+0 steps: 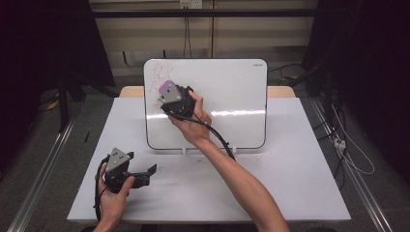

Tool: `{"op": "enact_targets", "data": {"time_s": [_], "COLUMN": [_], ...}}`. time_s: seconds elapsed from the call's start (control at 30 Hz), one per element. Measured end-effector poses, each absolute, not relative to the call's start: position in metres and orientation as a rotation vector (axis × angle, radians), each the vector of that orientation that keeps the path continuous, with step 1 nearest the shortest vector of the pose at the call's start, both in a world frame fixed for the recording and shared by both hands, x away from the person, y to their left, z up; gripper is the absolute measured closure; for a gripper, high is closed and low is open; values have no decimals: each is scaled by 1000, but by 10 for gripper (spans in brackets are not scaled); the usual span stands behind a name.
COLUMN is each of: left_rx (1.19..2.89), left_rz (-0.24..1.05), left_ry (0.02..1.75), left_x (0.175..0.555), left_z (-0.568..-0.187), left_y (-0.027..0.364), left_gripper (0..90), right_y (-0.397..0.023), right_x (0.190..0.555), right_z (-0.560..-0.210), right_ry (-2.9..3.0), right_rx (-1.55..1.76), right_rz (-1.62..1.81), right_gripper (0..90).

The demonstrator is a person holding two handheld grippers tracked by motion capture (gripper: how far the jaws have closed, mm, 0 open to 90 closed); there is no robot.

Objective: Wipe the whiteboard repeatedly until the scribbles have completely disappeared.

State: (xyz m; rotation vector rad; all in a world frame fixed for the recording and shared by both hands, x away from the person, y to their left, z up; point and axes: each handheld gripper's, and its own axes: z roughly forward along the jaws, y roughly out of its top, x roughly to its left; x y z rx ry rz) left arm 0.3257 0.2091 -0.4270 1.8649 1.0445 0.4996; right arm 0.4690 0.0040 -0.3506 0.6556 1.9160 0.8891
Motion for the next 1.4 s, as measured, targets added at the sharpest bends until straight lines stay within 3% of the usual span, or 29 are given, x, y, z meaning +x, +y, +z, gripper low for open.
{"op": "enact_targets", "data": {"time_s": [0.5, 0.87, 1.1, 1.4], "left_rx": [1876, 1877, 1877, 1878], "left_rz": [500, 509, 510, 504], "left_ry": [1043, 1049, 1050, 1041], "left_x": [326, 325, 324, 324], "left_z": [-429, -428, -428, -428], "left_y": [209, 209, 209, 210], "left_gripper": [53, 53, 53, 53], "right_y": [46, -18, 6, 32], "right_x": [428, 433, 416, 447], "right_z": [-397, -385, -407, -379], "right_ry": [2043, 1960, 2021, 1987], "right_rx": [439, 616, 501, 517], "right_rz": [821, 879, 856, 884], "right_gripper": [415, 415, 414, 414]}}
